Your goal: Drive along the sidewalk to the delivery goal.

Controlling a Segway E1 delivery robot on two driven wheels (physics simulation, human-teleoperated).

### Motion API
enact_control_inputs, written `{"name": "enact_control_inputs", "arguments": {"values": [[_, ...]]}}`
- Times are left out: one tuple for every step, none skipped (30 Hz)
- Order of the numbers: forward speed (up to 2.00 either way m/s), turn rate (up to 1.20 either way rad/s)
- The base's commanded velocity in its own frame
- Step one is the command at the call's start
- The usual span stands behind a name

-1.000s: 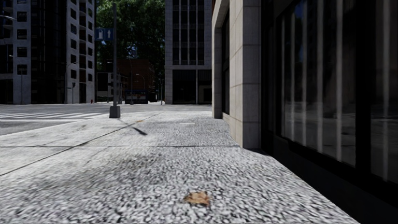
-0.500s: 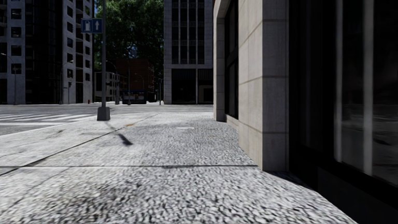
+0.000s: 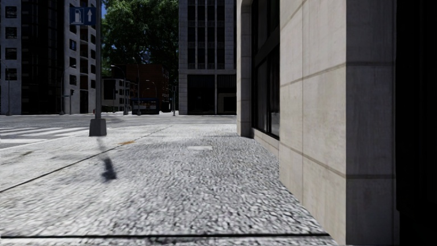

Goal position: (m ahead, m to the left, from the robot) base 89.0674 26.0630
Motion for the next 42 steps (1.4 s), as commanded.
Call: {"name": "enact_control_inputs", "arguments": {"values": [[2.0,0.0],[2.0,0.0],[2.0,0.0],[2.0,0.0],[2.0,0.0],[2.0,0.0],[2.0,0.0],[2.0,0.0],[2.0,0.0],[2.0,0.0],[2.0,0.0],[2.0,0.0],[2.0,0.0],[2.0,0.0],[2.0,0.0],[2.0,0.0],[2.0,0.0],[2.0,0.0],[2.0,0.0],[2.0,0.0],[2.0,0.0],[2.0,0.0],[2.0,0.0],[2.0,0.0],[2.0,0.0],[2.0,0.0],[2.0,0.0],[2.0,0.0],[2.0,0.0],[2.0,0.0],[2.0,0.0],[2.0,0.0],[2.0,0.0],[2.0,0.0],[2.0,0.0],[2.0,0.0],[2.0,0.0],[2.0,0.0],[2.0,0.0],[2.0,0.0],[2.0,0.0],[2.0,0.0]]}}
